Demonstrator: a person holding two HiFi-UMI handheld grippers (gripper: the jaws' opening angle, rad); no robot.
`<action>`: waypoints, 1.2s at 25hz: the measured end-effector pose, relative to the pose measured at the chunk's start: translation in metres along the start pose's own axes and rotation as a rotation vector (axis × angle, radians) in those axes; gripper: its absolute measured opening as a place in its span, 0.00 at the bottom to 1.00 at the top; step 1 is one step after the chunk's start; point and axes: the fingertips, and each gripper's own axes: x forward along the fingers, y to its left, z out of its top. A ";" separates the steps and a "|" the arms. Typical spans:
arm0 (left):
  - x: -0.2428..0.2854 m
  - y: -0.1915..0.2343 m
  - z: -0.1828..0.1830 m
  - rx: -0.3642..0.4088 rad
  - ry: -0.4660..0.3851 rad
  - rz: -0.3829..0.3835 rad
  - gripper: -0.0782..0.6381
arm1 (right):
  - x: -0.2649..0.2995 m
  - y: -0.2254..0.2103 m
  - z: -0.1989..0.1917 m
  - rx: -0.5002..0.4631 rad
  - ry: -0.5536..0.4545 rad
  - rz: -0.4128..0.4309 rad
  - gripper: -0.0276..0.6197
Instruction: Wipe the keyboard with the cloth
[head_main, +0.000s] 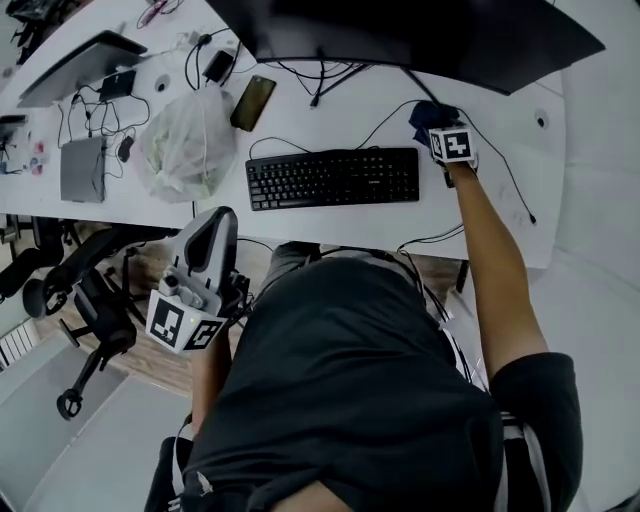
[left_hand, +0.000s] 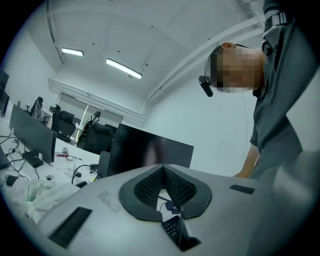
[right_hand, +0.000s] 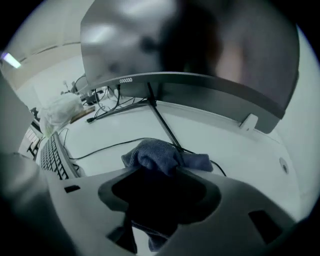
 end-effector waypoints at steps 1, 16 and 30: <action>0.001 -0.001 -0.001 -0.010 0.004 0.007 0.11 | 0.001 0.003 -0.002 0.027 -0.010 0.024 0.35; 0.022 -0.009 -0.005 -0.015 0.019 0.018 0.11 | -0.061 0.117 -0.073 -0.035 -0.012 0.232 0.13; 0.035 -0.016 -0.003 -0.010 0.023 0.004 0.11 | -0.067 0.113 -0.088 0.061 -0.029 0.233 0.13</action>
